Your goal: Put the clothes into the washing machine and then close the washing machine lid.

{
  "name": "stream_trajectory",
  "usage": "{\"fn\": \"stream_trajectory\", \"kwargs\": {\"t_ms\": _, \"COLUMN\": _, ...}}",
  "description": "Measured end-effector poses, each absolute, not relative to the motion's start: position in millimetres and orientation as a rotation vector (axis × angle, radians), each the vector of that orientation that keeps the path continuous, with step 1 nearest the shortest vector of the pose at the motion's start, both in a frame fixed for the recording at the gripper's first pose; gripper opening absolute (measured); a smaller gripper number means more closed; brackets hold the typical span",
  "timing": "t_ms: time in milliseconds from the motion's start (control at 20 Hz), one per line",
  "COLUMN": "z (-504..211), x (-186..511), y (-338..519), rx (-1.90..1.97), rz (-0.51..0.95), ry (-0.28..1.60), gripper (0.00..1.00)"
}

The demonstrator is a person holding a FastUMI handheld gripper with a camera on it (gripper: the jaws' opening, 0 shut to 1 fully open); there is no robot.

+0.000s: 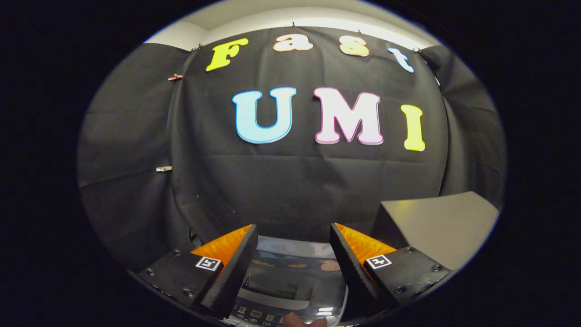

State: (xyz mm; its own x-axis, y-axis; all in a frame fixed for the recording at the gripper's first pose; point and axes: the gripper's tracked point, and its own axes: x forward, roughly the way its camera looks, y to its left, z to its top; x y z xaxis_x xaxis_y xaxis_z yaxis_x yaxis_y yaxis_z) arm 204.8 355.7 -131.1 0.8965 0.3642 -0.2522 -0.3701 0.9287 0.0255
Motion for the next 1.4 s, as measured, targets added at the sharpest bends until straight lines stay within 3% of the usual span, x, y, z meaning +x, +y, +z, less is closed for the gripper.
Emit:
{"fn": "stream_trajectory", "kwargs": {"t_ms": 450, "z": -52, "x": 170, "y": 286, "rx": -0.042, "rz": 0.374, "ry": 0.108, "gripper": 1.00}}
{"fn": "stream_trajectory", "kwargs": {"t_ms": 1400, "z": -22, "x": 62, "y": 81, "rx": 0.030, "rz": 0.119, "ry": 0.037, "gripper": 1.00}}
